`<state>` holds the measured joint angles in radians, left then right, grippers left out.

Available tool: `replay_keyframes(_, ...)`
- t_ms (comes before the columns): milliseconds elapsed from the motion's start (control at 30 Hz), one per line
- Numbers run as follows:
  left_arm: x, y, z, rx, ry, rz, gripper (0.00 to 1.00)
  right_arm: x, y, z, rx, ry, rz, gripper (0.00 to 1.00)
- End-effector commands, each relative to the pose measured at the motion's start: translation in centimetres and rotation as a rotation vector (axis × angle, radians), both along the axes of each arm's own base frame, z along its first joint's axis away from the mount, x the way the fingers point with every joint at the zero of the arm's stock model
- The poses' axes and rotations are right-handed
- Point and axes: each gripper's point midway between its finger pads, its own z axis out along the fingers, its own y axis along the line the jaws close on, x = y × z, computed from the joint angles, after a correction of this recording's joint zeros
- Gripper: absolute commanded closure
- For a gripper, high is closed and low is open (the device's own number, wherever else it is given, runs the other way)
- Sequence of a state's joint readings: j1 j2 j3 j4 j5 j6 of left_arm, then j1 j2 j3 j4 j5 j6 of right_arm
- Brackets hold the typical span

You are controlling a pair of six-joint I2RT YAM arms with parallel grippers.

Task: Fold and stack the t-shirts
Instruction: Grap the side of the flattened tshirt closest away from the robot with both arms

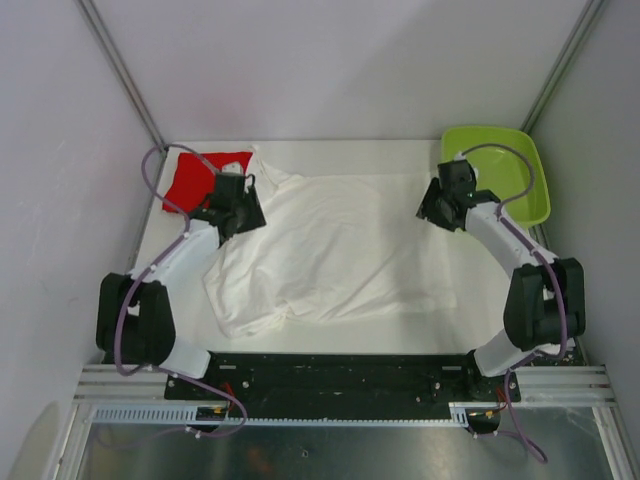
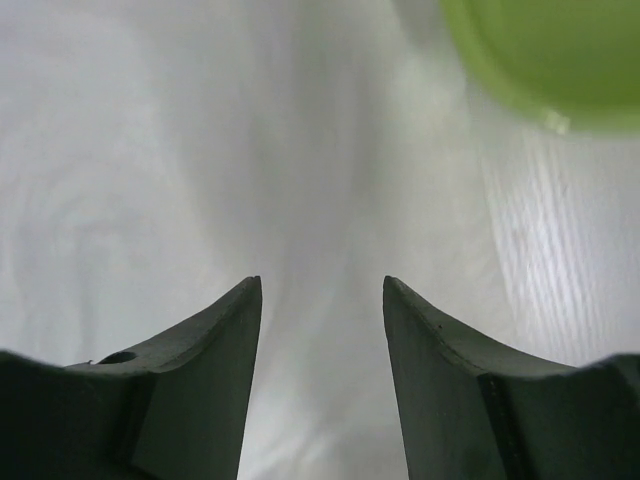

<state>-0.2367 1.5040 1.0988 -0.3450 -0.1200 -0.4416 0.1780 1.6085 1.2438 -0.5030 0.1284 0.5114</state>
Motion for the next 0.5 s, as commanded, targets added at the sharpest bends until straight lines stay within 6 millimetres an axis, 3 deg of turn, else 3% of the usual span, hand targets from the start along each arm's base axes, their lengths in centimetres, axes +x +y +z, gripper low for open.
replay_keyframes(0,-3.4,0.7,0.6,-0.023,-0.016,0.077,0.48,-3.8,2.1,0.7,0.040,-0.031,0.018,0.45)
replay_keyframes(167,-5.1,3.6,-0.4,0.077,0.023,0.166,0.51,-6.3,2.8,-1.3,0.029,-0.005,0.031,0.46)
replay_keyframes(333,-6.7,5.0,-4.1,0.108,0.124,0.223,0.56,-7.9,2.7,-3.8,0.027,0.043,0.041,0.47)
replay_keyframes(467,-7.1,4.9,-6.9,0.097,0.211,0.228,0.60,-8.6,2.1,-4.8,0.032,0.059,0.030,0.47)
